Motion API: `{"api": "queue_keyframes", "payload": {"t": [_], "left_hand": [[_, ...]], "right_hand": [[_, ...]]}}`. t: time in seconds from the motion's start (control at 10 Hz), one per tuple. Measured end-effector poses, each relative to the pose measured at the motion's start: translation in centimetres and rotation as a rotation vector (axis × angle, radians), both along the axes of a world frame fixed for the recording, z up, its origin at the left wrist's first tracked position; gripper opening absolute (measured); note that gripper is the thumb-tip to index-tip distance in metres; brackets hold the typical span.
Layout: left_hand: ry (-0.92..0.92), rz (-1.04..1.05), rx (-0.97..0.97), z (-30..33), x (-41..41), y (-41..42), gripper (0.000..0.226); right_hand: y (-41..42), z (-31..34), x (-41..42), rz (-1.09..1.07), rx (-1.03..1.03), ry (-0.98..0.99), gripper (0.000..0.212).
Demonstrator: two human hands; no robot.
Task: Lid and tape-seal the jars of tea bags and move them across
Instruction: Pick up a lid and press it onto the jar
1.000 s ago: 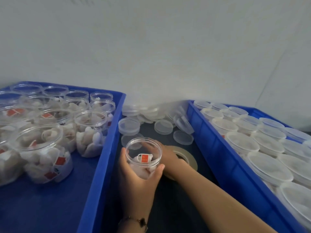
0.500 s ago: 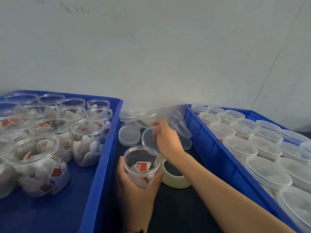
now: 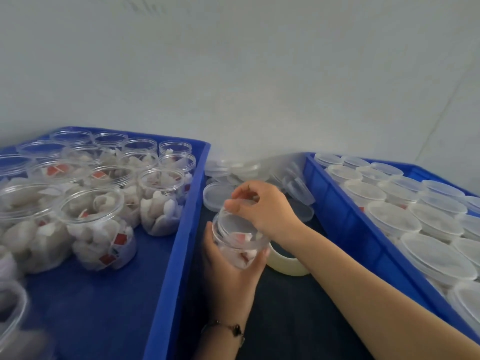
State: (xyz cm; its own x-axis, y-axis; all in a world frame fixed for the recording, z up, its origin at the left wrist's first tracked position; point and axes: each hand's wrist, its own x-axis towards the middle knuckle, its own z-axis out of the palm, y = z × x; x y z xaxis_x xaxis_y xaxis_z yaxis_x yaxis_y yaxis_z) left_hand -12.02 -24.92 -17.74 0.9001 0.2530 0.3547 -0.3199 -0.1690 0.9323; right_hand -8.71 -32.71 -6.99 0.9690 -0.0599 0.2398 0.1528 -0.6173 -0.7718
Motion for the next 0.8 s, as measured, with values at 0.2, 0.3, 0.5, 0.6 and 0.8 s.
{"api": "queue_keyframes", "payload": {"t": [0.2, 0.3, 0.5, 0.6, 0.8], "left_hand": [[0.009, -0.028, 0.021, -0.6, 0.2, 0.3, 0.096], [0.063, -0.024, 0.064, -0.6, 0.5, 0.2, 0.083], [-0.018, -0.025, 0.044, 0.5, -0.4, 0.7, 0.105], [0.007, -0.052, 0.095, 0.4, 0.2, 0.6, 0.097], [0.021, -0.031, 0.018, 1.2, -0.6, 0.9, 0.101]], "right_hand": [[1.7, 0.6, -1.2, 0.068, -0.460, 0.065, 0.053], [1.4, 0.4, -2.5, 0.176, -0.671, 0.095, 0.074], [-0.2, 1.8, -2.3, 0.132, -0.323, -0.219, 0.045], [0.2, 1.3, -2.4, 0.198, -0.392, -0.181, 0.046], [0.9, -0.7, -2.8, 0.191, -0.585, -0.057, 0.046]]}}
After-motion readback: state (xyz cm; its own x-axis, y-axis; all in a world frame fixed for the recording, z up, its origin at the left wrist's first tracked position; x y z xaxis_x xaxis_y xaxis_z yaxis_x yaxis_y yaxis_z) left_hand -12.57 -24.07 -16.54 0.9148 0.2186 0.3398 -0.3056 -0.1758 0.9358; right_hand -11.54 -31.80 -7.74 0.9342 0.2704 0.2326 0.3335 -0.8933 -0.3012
